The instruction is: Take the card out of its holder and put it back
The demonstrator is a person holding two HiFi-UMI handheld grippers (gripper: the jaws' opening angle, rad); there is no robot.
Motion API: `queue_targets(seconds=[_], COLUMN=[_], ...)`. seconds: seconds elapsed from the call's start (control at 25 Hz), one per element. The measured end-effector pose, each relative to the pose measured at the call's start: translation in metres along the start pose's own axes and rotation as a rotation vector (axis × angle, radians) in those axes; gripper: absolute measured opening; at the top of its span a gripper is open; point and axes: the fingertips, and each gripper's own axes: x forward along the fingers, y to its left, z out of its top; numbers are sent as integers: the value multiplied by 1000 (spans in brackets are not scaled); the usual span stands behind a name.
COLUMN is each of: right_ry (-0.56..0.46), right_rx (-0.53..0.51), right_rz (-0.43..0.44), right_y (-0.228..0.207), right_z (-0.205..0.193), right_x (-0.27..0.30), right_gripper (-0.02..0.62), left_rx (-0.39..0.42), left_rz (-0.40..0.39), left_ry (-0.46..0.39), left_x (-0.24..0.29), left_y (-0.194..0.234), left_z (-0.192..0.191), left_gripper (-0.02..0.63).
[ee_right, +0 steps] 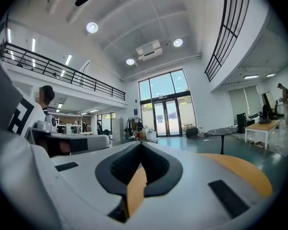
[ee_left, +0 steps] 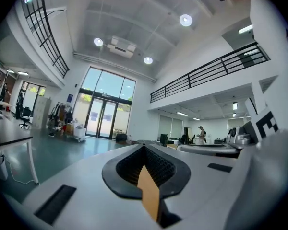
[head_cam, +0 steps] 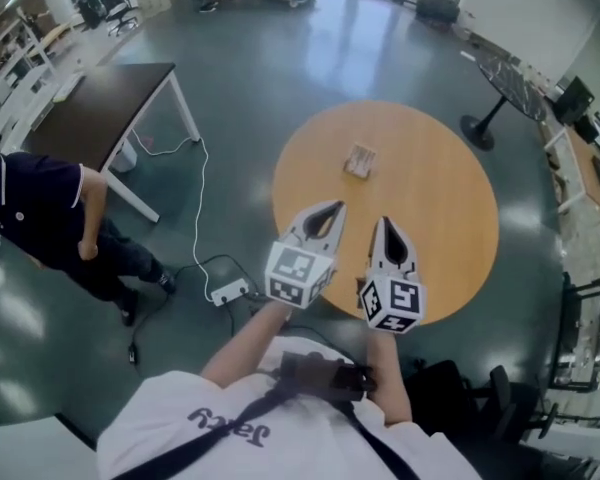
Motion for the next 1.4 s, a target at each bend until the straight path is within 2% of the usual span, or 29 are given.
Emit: queue_targets(seconds=[0.2,0.44,0.56,0.76,0.96,1.16,1.4], right_ry=[-3,26,48,89,123,197,234], right_rx=[-18,-19,-20,12,48,50,70], right_rz=[-68,-160,-188,-194,-197,-149,-136], right_y=[3,-7,-16,-33,-45,-53,-68], right_z=[-2,-17,-24,-48,-67,-98,-113], right_x=[39,57,60,76,102,118,142], right_gripper=[20,20,20,20,20,20,20], left_rx=[-8,49,22,33,42,74,103], left_rz=[-57,-125,-155,-212,-236,-258,-304], left_ry=[9,42,57,55,127,176,222], left_x=[19,42,56,78,98,126,149], left_y=[38,68,72,75,88,92,112], left_z=[-1,-17,-27,-44,-73,-102,-117], left_gripper=[11,11,11,11,11,11,12])
